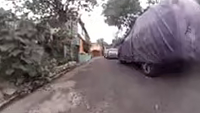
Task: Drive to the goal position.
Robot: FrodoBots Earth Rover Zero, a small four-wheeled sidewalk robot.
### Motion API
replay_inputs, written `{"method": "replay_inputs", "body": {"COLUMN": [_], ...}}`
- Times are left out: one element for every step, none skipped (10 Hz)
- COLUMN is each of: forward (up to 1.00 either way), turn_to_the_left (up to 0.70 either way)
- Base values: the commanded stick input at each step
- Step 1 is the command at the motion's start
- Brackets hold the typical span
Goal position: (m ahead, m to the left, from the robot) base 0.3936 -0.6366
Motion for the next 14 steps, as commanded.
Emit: {"method": "replay_inputs", "body": {"forward": [0.70, 0.70, 0.70, 0.70, 0.70, 0.70, 0.70, 0.70, 0.70, 0.70, 0.70, 0.50, 0.18, 0.00], "turn_to_the_left": [0.00, 0.00, 0.00, 0.00, 0.00, 0.00, 0.00, 0.00, 0.00, 0.00, 0.00, 0.00, 0.00, 0.00]}}
